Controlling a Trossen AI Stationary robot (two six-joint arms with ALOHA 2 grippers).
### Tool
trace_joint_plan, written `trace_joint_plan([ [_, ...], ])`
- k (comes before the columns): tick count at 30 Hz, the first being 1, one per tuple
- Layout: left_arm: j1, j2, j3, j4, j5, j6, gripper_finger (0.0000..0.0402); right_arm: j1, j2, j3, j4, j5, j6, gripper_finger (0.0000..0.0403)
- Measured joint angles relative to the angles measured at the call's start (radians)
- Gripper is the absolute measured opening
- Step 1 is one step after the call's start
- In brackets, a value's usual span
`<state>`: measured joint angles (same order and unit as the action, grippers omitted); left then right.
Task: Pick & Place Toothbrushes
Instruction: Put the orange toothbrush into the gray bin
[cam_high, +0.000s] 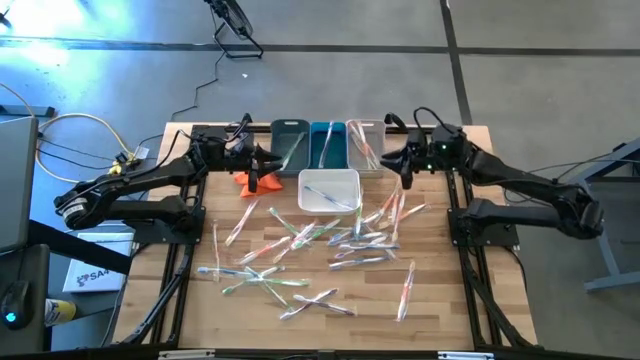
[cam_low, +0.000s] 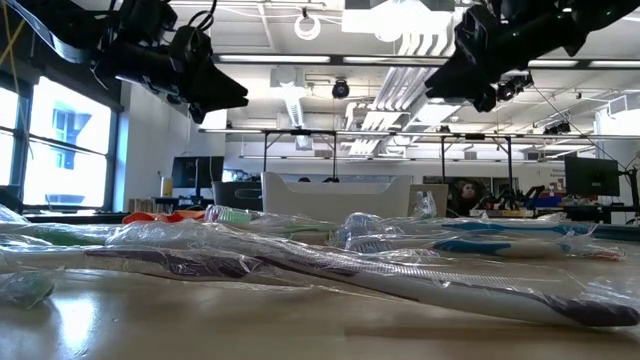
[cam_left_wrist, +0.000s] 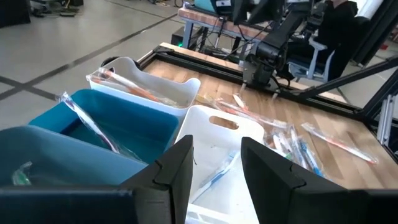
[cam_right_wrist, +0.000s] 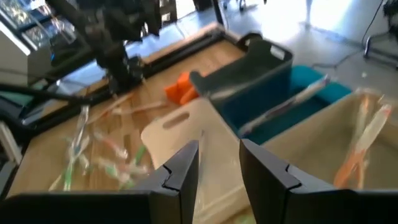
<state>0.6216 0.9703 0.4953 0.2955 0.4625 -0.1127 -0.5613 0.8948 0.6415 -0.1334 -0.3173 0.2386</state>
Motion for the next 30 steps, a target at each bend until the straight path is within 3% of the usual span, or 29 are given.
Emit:
trace_joint_plan([
  [8,0.000,0.000,0.000,-0.001,0.000,0.002,0.0133,0.081,0.000,0.000,-0.109,0.023,-0.033,0.0109],
  [20,0.000,0.000,0.000,-0.017,0.000,0.002,0.0133,0.257,0.000,0.000,-0.403,0.215,0.133,0.0109],
  [26,0.000,0.000,0.000,-0.041,-0.001,0.003,0.0133,0.299,0.000,0.000,-0.584,0.185,0.212,0.0109],
  [30,0.000,0.000,0.000,-0.064,-0.057,0.021,0.0133,0.313,0.000,0.000,-0.668,0.187,0.302,0.0109],
])
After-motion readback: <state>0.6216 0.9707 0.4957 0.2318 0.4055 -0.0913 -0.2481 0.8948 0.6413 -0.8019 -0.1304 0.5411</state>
